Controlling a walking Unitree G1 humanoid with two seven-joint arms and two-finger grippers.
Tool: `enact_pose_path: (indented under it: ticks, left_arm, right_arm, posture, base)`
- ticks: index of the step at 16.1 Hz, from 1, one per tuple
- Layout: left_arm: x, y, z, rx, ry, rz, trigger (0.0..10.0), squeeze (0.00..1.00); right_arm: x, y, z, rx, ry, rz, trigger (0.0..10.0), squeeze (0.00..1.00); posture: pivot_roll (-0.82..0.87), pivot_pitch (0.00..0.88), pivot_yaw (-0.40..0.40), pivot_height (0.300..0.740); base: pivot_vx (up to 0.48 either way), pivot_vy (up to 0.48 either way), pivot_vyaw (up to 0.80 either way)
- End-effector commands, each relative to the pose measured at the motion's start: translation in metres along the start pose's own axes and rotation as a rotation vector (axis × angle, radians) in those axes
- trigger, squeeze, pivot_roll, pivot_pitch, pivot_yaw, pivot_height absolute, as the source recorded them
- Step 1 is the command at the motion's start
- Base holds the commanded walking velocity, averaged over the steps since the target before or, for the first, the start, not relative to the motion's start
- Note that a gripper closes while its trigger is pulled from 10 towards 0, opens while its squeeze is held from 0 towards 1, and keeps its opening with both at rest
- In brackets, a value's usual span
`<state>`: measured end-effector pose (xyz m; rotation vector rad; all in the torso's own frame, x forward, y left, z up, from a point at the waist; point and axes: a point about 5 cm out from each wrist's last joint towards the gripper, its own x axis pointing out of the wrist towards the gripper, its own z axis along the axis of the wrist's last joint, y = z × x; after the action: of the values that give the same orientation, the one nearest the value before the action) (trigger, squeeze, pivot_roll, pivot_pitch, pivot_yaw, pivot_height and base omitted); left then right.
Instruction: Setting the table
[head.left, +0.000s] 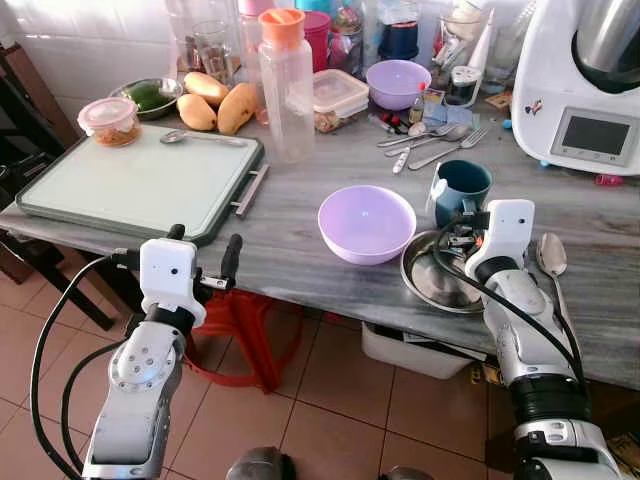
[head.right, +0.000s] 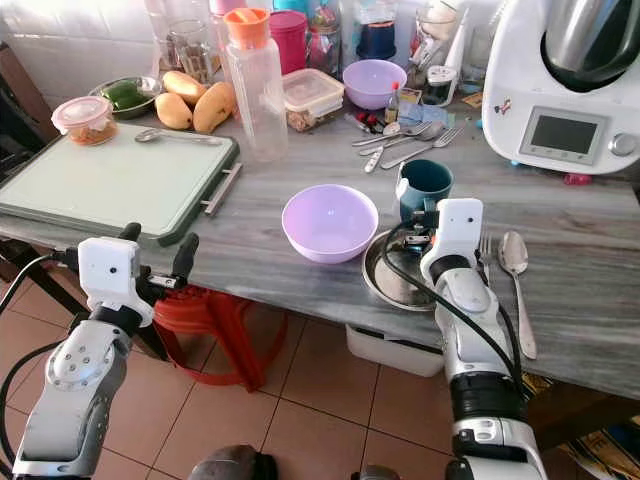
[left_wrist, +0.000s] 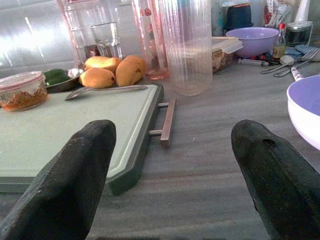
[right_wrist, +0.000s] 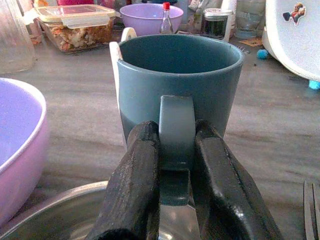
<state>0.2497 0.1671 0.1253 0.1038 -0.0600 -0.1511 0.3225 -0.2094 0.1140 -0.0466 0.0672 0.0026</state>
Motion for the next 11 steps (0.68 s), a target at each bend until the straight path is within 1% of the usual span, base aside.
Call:
enact_pose_path:
  ticks: [1,4,5,6,7,8,11]
  left_arm:
    - [0.001,0.001,0.003,0.001,-0.004,0.002,10.0,0.00]
    - [0.001,-0.001,0.003,-0.003,-0.002,-0.001,10.0,0.00]
    - [0.001,-0.001,0.003,-0.004,-0.002,-0.002,10.0,0.00]
    - [0.001,-0.001,0.003,-0.004,-0.001,-0.003,10.0,0.00]
    - [0.002,-0.001,0.003,-0.006,0.001,-0.006,10.0,0.00]
    - [0.002,-0.001,0.003,-0.006,0.001,-0.006,10.0,0.00]
    - [0.003,-0.002,0.003,-0.006,0.002,-0.009,10.0,0.00]
  right_arm:
    - [-0.001,0.000,0.005,-0.027,-0.025,0.007,10.0,0.00]
    - [-0.001,-0.007,0.005,-0.052,-0.025,0.000,10.0,0.00]
    - [-0.001,-0.009,0.006,-0.056,-0.026,-0.006,10.0,0.28]
    - [-0.001,-0.010,0.006,-0.060,-0.027,-0.009,10.0,0.28]
    - [-0.001,-0.013,0.007,-0.072,-0.029,-0.015,10.0,0.77]
    - [-0.001,-0.014,0.007,-0.076,-0.030,-0.016,10.0,1.00]
    - [-0.001,-0.017,0.006,-0.085,-0.028,-0.027,10.0,1.00]
  posture:
    - [0.06,0.006,0.074,0.740]
    - [0.06,0.008,0.077,0.740]
    - [0.06,0.008,0.078,0.740]
    - [0.06,0.008,0.078,0.740]
    - [0.06,0.009,0.080,0.740]
    - [0.06,0.010,0.082,0.740]
    - [0.06,0.010,0.082,0.740]
  base:
    - [0.000,0.000,0.00]
    - [0.000,0.000,0.00]
    - [0.000,0.000,0.00]
    - [0.000,0.000,0.00]
    - [0.000,0.000,0.00]
    - [0.000,0.000,0.00]
    - [0.000,0.000,0.00]
